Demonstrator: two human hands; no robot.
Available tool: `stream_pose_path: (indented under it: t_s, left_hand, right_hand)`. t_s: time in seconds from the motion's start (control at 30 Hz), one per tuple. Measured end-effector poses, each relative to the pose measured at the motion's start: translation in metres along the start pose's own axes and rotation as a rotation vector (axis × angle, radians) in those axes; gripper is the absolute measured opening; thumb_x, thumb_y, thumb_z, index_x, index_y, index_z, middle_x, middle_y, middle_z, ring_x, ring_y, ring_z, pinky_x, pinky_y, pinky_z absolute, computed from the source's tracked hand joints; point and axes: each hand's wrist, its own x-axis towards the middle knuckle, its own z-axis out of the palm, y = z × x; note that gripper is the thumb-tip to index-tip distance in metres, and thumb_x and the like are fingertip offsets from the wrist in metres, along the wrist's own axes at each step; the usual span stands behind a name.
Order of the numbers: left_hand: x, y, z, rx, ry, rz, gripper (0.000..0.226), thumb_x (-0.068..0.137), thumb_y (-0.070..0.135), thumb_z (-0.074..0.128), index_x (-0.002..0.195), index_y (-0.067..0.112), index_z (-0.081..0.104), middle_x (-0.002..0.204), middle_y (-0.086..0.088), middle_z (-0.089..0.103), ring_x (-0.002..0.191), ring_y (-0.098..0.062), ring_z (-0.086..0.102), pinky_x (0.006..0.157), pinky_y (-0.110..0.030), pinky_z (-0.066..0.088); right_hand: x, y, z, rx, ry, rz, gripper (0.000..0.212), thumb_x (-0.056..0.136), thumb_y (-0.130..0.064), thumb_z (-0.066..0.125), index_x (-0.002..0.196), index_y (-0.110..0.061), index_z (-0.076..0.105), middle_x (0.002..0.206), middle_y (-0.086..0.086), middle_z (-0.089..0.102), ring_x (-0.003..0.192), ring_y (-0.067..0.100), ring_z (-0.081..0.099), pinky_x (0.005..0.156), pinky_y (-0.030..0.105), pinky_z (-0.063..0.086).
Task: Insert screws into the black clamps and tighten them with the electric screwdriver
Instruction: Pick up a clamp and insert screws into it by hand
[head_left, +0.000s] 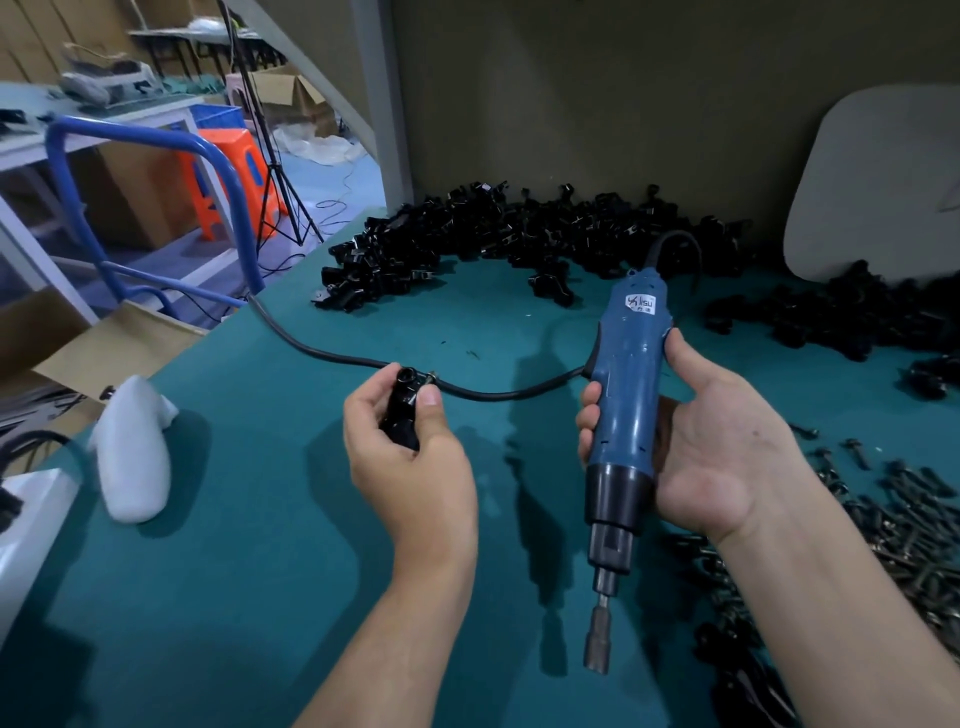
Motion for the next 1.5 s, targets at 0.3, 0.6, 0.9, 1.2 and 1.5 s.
stream_pose_path:
  t_s: [0.3, 0.6, 0.9, 1.2, 1.5]
  left_hand:
    - [0.001, -0.001, 0.001, -0.004, -0.015, -0.016, 0.028, 0.098, 0.005, 0.066, 0.113, 0.028, 0.063, 0.118, -0.008, 0.068, 0.111, -0.024, 0.067, 0.104, -0.046, 0.054]
    - [0.001, -0.003, 0.0, 0.001, -0.022, -0.001, 0.027, 0.098, 0.006, 0.067, 0.115, 0.026, 0.064, 0.117, -0.005, 0.067, 0.111, -0.022, 0.066, 0.103, -0.046, 0.054]
    - [0.002, -0.004, 0.0, -0.008, -0.035, 0.026, 0.028, 0.098, 0.005, 0.067, 0.113, 0.028, 0.063, 0.115, -0.003, 0.066, 0.11, -0.021, 0.066, 0.103, -0.046, 0.054]
    - [-0.002, -0.003, 0.0, -0.037, -0.238, -0.034, 0.03, 0.1, 0.006, 0.064, 0.12, 0.029, 0.065, 0.121, 0.006, 0.066, 0.12, -0.014, 0.064, 0.109, -0.043, 0.051]
    - [-0.016, 0.009, 0.003, -0.348, -0.587, -0.425, 0.017, 0.101, 0.002, 0.059, 0.113, 0.009, 0.068, 0.109, -0.007, 0.07, 0.109, -0.02, 0.071, 0.096, -0.037, 0.06]
  right_hand:
    - [0.0, 0.001, -0.003, 0.119, 0.0, 0.007, 0.071, 0.086, -0.075, 0.051, 0.104, -0.008, 0.064, 0.091, 0.009, 0.063, 0.071, 0.025, 0.059, 0.067, 0.04, 0.054]
    - [-0.002, -0.002, -0.007, 0.107, -0.024, -0.01, 0.068, 0.085, -0.068, 0.06, 0.104, -0.003, 0.069, 0.092, 0.012, 0.065, 0.074, 0.027, 0.062, 0.073, 0.041, 0.056]
    - [-0.003, 0.0, -0.004, 0.128, -0.025, -0.018, 0.066, 0.086, -0.067, 0.059, 0.102, -0.003, 0.068, 0.092, 0.012, 0.065, 0.074, 0.026, 0.062, 0.075, 0.04, 0.057]
    - [-0.013, 0.003, 0.009, 0.08, 0.103, -0.267, 0.055, 0.064, -0.01, 0.084, 0.11, -0.013, 0.053, 0.071, 0.01, 0.064, 0.06, 0.019, 0.065, 0.054, 0.029, 0.056]
    - [-0.027, -0.01, 0.003, 0.226, 0.251, -0.42, 0.047, 0.081, -0.051, 0.081, 0.099, -0.013, 0.061, 0.068, 0.001, 0.064, 0.055, 0.013, 0.063, 0.054, 0.029, 0.057]
